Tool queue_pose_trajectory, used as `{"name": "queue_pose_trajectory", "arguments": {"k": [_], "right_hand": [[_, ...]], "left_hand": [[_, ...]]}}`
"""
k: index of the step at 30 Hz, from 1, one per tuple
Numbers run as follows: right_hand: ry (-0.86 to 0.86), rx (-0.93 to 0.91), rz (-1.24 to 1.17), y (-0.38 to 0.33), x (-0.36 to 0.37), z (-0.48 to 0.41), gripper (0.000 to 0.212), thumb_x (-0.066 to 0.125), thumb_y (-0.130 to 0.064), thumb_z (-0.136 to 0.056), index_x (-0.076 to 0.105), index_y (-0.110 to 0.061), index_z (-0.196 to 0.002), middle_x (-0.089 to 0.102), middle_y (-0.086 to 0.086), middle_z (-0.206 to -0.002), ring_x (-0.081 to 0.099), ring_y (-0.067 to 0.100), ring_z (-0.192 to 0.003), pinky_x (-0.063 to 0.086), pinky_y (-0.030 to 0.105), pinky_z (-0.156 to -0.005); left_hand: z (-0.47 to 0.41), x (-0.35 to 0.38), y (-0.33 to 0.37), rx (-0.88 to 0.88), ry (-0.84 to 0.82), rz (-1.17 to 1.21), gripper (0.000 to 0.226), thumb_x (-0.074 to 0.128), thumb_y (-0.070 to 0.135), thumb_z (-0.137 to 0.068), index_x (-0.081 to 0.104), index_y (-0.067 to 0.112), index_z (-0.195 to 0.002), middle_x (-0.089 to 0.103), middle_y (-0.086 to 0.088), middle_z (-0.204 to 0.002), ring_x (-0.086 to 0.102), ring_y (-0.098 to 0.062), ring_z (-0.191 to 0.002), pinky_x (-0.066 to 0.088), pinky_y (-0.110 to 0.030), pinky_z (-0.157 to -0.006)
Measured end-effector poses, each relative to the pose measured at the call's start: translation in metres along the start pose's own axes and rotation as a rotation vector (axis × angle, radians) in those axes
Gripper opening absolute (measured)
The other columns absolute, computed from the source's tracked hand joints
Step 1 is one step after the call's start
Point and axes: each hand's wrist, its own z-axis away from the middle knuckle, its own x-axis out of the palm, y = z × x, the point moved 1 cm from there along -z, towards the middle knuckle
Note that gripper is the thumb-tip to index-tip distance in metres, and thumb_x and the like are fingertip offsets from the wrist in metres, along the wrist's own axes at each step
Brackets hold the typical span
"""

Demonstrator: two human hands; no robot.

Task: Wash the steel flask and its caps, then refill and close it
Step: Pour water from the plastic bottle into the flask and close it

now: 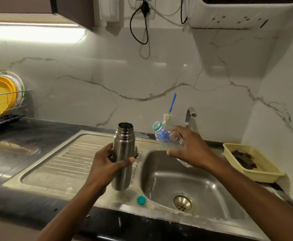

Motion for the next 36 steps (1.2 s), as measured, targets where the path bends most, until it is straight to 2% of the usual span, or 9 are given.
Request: {"name": "queue_pose_trajectory", "arguments": {"k": [2,8,17,21,25,29,31,33,36], "right_hand": [[-0.018,0.026,-0.059,0.0,0.013,0.007,0.08,0.092,-0.029,-0.071,0.057,-0.029,-0.143,0.065,-0.008,-0.133,0.062,0.004,-0.11,0.046,0.017,-0.088],[-0.021,0.059,-0.184,0.001,0.046,0.014,0.077,0.093,-0.041,-0.07,0.058,-0.036,-0.138,0.068,-0.015,-0.129,0.065,-0.004,-0.109,0.048,0.016,-0.086],[-0.008,0.041,-0.218,-0.007,0.059,0.013,0.073,0.092,-0.041,-0.073,0.058,-0.034,-0.137,0.067,-0.016,-0.125,0.06,-0.008,-0.109,0.045,0.01,-0.081],[-0.002,0.035,-0.236,-0.009,0.061,0.012,0.076,0.091,-0.043,-0.074,0.055,-0.035,-0.141,0.066,-0.014,-0.129,0.062,0.0,-0.113,0.049,0.016,-0.087],[0.005,0.035,-0.258,-0.015,0.062,0.015,0.071,0.091,-0.042,-0.076,0.055,-0.038,-0.137,0.064,-0.017,-0.124,0.06,-0.007,-0.108,0.05,0.018,-0.088],[0.005,0.031,-0.27,-0.02,0.065,0.017,0.072,0.091,-0.043,-0.075,0.055,-0.039,-0.138,0.065,-0.018,-0.124,0.059,-0.008,-0.107,0.049,0.015,-0.085],[0.007,0.03,-0.281,-0.023,0.065,0.018,0.071,0.09,-0.043,-0.075,0.056,-0.038,-0.137,0.065,-0.017,-0.125,0.06,-0.008,-0.108,0.051,0.018,-0.088],[0.006,0.026,-0.284,-0.025,0.065,0.02,0.07,0.09,-0.042,-0.075,0.056,-0.039,-0.136,0.065,-0.017,-0.125,0.059,-0.01,-0.107,0.048,0.014,-0.086],[0.0,0.021,-0.282,-0.028,0.068,0.023,0.071,0.09,-0.042,-0.076,0.055,-0.037,-0.138,0.064,-0.016,-0.127,0.058,-0.01,-0.106,0.045,0.011,-0.084]], "left_hand": [[0.001,-0.015,-0.004,-0.02,0.046,0.003,0.061,0.094,0.033,-0.064,0.069,0.031,-0.12,0.077,0.005,-0.114,0.073,-0.015,-0.109,0.058,-0.041,-0.096],[0.003,-0.047,-0.019,-0.061,0.138,-0.003,0.064,0.096,0.031,-0.062,0.071,0.029,-0.121,0.077,0.001,-0.116,0.071,-0.02,-0.115,0.056,-0.053,-0.104],[0.004,-0.062,-0.034,-0.088,0.225,0.013,0.074,0.094,0.031,-0.059,0.068,0.023,-0.127,0.075,-0.001,-0.12,0.069,-0.024,-0.117,0.053,-0.054,-0.107],[0.004,-0.063,-0.036,-0.092,0.232,-0.011,0.078,0.094,0.037,-0.056,0.067,0.027,-0.128,0.074,0.001,-0.123,0.067,-0.024,-0.121,0.053,-0.055,-0.108],[0.008,-0.063,-0.036,-0.091,0.227,-0.061,0.078,0.095,0.039,-0.06,0.065,0.031,-0.131,0.073,0.005,-0.124,0.067,-0.022,-0.121,0.053,-0.055,-0.107],[0.016,-0.059,-0.033,-0.084,0.273,-0.171,0.1,0.095,0.043,-0.061,0.048,0.033,-0.149,0.057,0.004,-0.148,0.055,-0.023,-0.135,0.048,-0.05,-0.112],[0.025,-0.055,-0.029,0.014,0.393,-0.28,0.106,0.096,0.042,-0.066,0.039,0.031,-0.154,0.045,0.001,-0.154,0.05,-0.019,-0.135,0.049,-0.045,-0.108],[0.038,-0.046,-0.021,0.203,0.516,-0.351,0.091,0.093,0.039,-0.072,0.043,0.022,-0.146,0.045,-0.002,-0.144,0.052,-0.017,-0.126,0.053,-0.036,-0.098],[0.051,-0.018,0.002,0.402,0.482,-0.356,0.064,0.082,0.042,-0.079,0.052,0.019,-0.13,0.053,-0.002,-0.13,0.058,-0.011,-0.113,0.054,-0.024,-0.086]]}}
